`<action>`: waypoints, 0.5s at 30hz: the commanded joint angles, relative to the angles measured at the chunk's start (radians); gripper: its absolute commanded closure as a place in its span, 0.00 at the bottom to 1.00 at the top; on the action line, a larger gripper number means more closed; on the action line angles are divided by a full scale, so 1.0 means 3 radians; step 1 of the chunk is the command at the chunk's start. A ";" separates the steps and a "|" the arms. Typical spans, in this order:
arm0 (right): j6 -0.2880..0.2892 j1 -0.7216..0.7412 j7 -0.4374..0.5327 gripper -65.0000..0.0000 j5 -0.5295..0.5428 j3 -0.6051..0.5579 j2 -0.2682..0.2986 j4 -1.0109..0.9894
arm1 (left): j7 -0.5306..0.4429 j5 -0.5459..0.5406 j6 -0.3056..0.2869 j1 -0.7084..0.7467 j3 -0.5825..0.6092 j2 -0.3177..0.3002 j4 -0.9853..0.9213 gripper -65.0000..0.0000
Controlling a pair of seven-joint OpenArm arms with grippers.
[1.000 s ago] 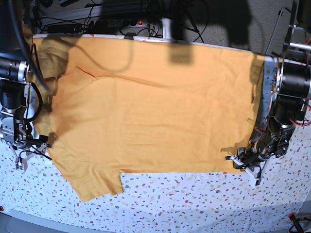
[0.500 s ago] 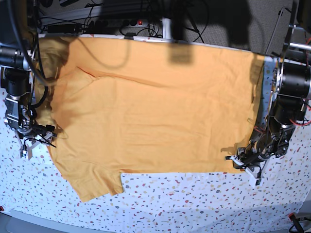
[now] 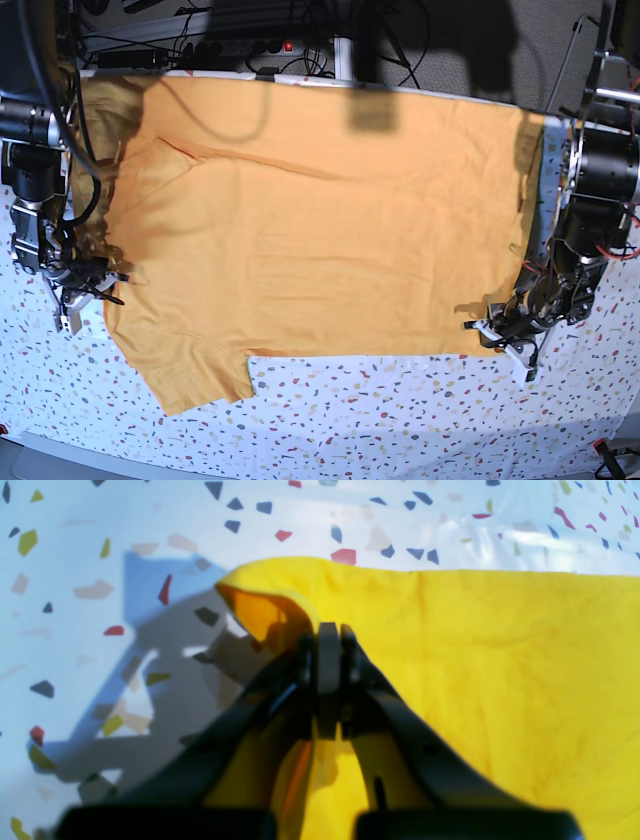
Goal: Fold the T-shirt properly
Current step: 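Move the right gripper along the shirt side and grasp the hem corner, then lift the hem with both grippers and fold it over toward the collar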
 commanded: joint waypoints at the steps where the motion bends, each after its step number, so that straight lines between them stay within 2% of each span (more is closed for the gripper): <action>1: 0.0032 0.0084 -0.0028 1.00 -0.0032 0.0004 0.0038 0.0025 | -0.0076 -0.0036 -0.0031 -0.0131 -0.0015 -0.0031 0.0058 1.00; 6: 0.0034 0.0137 -0.0128 1.00 -0.0032 0.0004 0.0037 0.0148 | -0.0053 -0.0036 -0.0029 -0.0131 -0.0015 -0.0032 0.0081 1.00; 12: 0.0043 0.0123 -0.0388 1.00 -0.0032 0.0004 0.0047 0.0470 | 0.0179 -0.0036 -0.0029 -0.0128 -0.0015 -0.0052 0.0266 1.00; 15: 0.0273 0.0083 -0.0406 1.00 -0.0031 0.0004 0.0066 0.0610 | 0.0329 -0.0034 -0.0029 -0.0128 -0.0015 -0.0070 0.0373 1.00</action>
